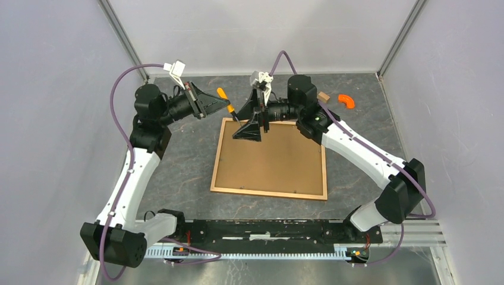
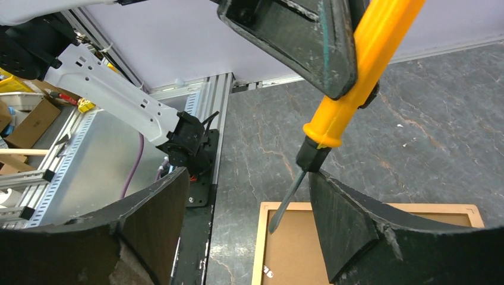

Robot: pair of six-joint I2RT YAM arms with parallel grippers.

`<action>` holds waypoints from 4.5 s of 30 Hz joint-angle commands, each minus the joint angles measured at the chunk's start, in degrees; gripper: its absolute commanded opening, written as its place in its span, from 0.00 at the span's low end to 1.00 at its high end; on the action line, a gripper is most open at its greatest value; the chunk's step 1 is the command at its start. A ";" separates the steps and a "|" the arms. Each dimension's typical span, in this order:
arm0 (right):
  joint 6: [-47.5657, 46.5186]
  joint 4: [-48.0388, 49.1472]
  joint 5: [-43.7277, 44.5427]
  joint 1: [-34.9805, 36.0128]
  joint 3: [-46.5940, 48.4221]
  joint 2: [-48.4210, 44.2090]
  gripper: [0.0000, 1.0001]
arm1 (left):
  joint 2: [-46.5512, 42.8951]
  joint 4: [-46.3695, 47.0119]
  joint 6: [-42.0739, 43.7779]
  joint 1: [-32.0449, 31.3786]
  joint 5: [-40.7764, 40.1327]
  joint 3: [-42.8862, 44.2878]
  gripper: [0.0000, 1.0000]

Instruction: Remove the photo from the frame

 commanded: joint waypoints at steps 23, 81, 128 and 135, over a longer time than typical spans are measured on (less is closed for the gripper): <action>-14.87 -14.45 0.66 1.45 2.51 -0.61 0.00 | -2.17 -33.66 27.91 -0.52 6.83 12.08 0.72; -30.96 -31.09 11.40 9.12 3.81 2.25 0.00 | 1.54 -39.17 30.65 -7.77 11.51 0.31 0.27; -47.11 -23.24 42.04 25.38 -24.91 6.15 0.62 | 19.92 -51.20 57.23 -19.87 -43.77 5.16 0.02; -48.05 -20.96 42.76 25.44 -28.49 6.47 0.45 | 21.02 -49.86 57.83 -21.46 -47.17 3.79 0.02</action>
